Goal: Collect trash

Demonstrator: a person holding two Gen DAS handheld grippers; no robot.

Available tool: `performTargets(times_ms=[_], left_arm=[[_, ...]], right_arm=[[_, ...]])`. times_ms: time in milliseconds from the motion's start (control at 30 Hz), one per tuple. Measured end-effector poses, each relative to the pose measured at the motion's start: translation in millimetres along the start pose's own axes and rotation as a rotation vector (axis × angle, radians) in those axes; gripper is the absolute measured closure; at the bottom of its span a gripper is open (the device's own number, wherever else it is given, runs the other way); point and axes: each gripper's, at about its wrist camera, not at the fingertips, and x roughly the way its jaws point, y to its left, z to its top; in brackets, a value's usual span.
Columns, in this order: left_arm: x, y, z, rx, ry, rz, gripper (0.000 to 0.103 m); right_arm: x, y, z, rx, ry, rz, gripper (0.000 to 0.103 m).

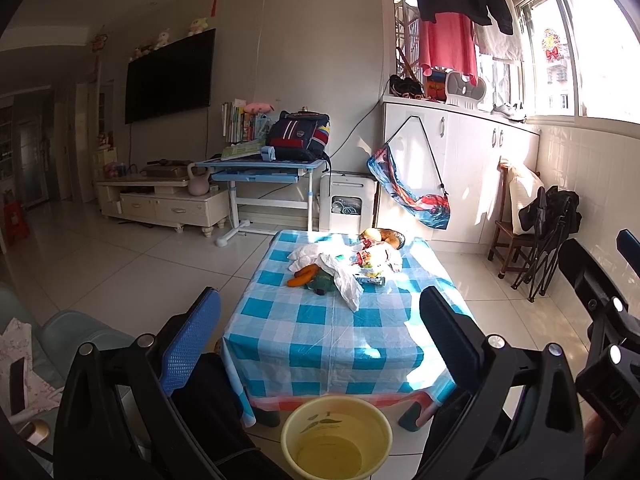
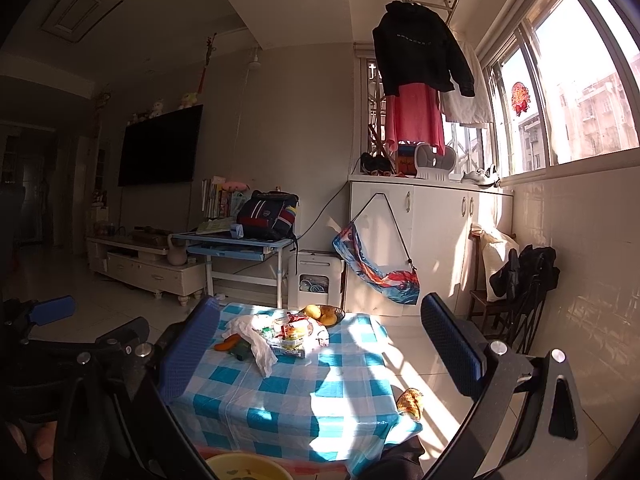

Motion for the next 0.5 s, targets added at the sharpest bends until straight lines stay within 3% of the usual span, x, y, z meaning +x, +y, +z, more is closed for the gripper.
performTargets(times_ms=[500], left_arm=[[-0.5, -2.3, -0.7, 0.001, 0.0, 0.002, 0.007]], right_arm=[[1.6, -1.2, -2.4, 0.004, 0.01, 0.017, 0.006]])
